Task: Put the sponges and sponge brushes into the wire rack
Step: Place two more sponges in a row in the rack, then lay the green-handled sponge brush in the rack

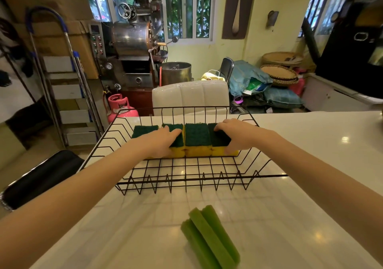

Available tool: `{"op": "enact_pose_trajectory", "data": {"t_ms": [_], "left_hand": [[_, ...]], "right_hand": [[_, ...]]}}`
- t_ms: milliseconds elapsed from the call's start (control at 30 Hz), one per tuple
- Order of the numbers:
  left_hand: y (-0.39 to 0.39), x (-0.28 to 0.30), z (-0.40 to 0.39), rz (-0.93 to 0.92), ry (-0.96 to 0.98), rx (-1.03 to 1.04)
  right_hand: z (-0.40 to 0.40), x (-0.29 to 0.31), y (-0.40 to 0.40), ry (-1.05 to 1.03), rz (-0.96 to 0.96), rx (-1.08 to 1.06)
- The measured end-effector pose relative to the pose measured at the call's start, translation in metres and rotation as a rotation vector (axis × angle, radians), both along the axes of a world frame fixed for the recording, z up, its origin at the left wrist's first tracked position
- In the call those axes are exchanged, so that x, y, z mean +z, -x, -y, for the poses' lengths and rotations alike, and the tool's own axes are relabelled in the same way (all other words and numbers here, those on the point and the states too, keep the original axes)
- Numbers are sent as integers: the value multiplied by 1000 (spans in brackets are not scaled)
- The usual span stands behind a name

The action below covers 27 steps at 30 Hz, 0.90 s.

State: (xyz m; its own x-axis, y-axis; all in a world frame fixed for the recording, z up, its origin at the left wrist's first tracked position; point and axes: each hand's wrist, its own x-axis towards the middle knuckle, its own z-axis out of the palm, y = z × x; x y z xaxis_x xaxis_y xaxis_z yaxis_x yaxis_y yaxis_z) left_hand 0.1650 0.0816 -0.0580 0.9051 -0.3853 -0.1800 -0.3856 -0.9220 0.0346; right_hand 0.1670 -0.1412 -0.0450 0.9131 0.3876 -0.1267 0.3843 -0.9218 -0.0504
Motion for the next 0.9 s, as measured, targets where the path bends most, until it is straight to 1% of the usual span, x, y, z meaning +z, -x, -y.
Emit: {"op": "enact_pose_trajectory", "data": {"t_ms": [133, 300, 433, 567, 633, 700, 767, 900], "left_hand": [[4, 3, -1, -24, -6, -3], [15, 17, 3, -68, 31, -1], [40, 38, 12, -62, 185, -77], [84, 60, 20, -62, 452, -191], [105, 60, 21, -42, 542, -240], [125, 53, 19, -43, 523, -283], [143, 44, 17, -51, 465, -342], [176, 31, 21, -33, 380, -458]], "right_hand": [[0, 1, 11, -60, -1, -23], [-1, 7, 23, -215, -87, -82], [-7, 22, 51, -383, -55, -68], [-13, 30, 93, -581, 64, -5], [-14, 27, 117, -697, 109, 13], [-13, 20, 141, -753, 148, 36], [-9, 7, 165, -756, 155, 54], [0, -21, 205, -749, 77, 55]]}}
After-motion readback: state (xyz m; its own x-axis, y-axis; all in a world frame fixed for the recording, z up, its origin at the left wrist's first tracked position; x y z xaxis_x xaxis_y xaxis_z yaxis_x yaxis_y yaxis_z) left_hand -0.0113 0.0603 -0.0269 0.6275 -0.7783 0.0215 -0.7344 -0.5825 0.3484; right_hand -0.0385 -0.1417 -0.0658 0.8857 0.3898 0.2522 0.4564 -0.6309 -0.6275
